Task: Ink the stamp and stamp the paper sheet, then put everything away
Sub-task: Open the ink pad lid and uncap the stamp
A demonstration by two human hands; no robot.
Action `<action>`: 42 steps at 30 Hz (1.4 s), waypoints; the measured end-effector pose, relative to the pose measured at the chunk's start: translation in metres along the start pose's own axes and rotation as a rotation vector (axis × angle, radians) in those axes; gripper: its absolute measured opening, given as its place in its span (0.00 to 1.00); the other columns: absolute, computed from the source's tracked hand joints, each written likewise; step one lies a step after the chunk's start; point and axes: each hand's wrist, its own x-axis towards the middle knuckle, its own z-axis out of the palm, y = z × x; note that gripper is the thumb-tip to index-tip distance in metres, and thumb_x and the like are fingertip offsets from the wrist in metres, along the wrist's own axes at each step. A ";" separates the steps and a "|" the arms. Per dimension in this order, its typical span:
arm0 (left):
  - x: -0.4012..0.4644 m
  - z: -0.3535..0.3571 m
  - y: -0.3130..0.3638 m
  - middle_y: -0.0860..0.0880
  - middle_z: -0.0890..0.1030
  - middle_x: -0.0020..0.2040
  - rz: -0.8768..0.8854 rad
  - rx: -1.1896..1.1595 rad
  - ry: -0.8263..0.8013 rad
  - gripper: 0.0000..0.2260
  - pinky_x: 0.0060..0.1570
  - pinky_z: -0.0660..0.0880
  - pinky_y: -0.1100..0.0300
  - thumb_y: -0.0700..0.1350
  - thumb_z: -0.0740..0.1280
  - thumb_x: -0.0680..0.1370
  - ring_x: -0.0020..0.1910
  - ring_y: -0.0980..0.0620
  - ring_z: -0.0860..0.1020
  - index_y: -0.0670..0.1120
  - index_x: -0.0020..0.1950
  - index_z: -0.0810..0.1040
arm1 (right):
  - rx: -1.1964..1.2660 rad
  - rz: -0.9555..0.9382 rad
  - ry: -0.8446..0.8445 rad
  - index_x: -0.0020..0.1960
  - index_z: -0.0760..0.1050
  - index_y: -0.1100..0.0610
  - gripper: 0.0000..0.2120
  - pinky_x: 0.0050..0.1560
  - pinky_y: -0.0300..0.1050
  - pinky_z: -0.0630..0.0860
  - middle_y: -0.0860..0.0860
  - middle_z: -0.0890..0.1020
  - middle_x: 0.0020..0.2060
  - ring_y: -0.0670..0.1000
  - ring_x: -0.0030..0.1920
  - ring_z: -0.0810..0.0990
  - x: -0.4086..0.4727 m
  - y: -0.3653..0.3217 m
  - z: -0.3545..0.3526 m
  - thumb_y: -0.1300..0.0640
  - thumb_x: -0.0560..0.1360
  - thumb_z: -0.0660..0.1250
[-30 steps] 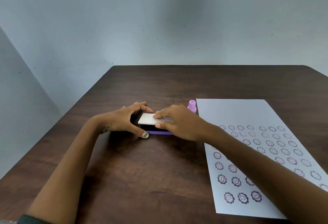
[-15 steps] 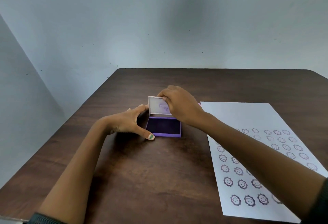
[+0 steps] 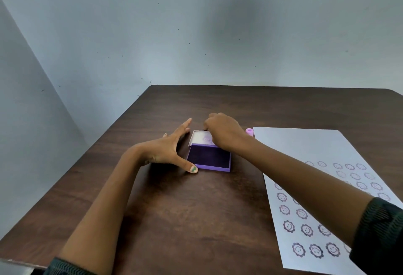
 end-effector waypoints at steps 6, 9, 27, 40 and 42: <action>-0.005 -0.002 0.002 0.55 0.60 0.71 0.047 -0.014 0.004 0.45 0.73 0.55 0.46 0.54 0.78 0.64 0.72 0.47 0.57 0.63 0.72 0.53 | 0.061 0.043 0.025 0.54 0.77 0.61 0.11 0.52 0.52 0.77 0.58 0.80 0.51 0.57 0.50 0.78 0.003 0.004 -0.007 0.66 0.73 0.62; -0.006 -0.002 0.001 0.60 0.64 0.63 0.074 0.007 0.010 0.37 0.74 0.53 0.45 0.54 0.77 0.64 0.65 0.53 0.62 0.62 0.67 0.60 | 0.130 0.066 0.113 0.55 0.78 0.59 0.11 0.53 0.53 0.76 0.57 0.81 0.53 0.56 0.51 0.79 0.000 0.015 -0.024 0.65 0.74 0.62; -0.008 -0.007 -0.003 0.58 0.51 0.77 0.065 0.008 -0.031 0.29 0.73 0.55 0.52 0.55 0.78 0.60 0.75 0.53 0.53 0.62 0.58 0.71 | 0.395 0.290 0.099 0.57 0.77 0.58 0.14 0.48 0.39 0.68 0.57 0.80 0.56 0.47 0.47 0.73 -0.068 0.052 -0.019 0.58 0.73 0.68; -0.008 -0.009 -0.006 0.63 0.59 0.67 0.091 -0.031 -0.050 0.27 0.61 0.60 0.65 0.53 0.78 0.64 0.66 0.59 0.60 0.66 0.58 0.71 | 0.641 0.288 0.164 0.54 0.78 0.57 0.16 0.36 0.23 0.71 0.53 0.84 0.46 0.43 0.41 0.79 -0.087 0.058 -0.028 0.60 0.68 0.73; -0.009 -0.008 -0.004 0.61 0.62 0.68 0.090 -0.053 -0.032 0.29 0.58 0.64 0.67 0.55 0.78 0.62 0.66 0.58 0.64 0.66 0.59 0.70 | 0.687 0.307 0.189 0.53 0.78 0.57 0.14 0.36 0.22 0.72 0.50 0.82 0.45 0.39 0.40 0.78 -0.091 0.060 -0.029 0.60 0.68 0.74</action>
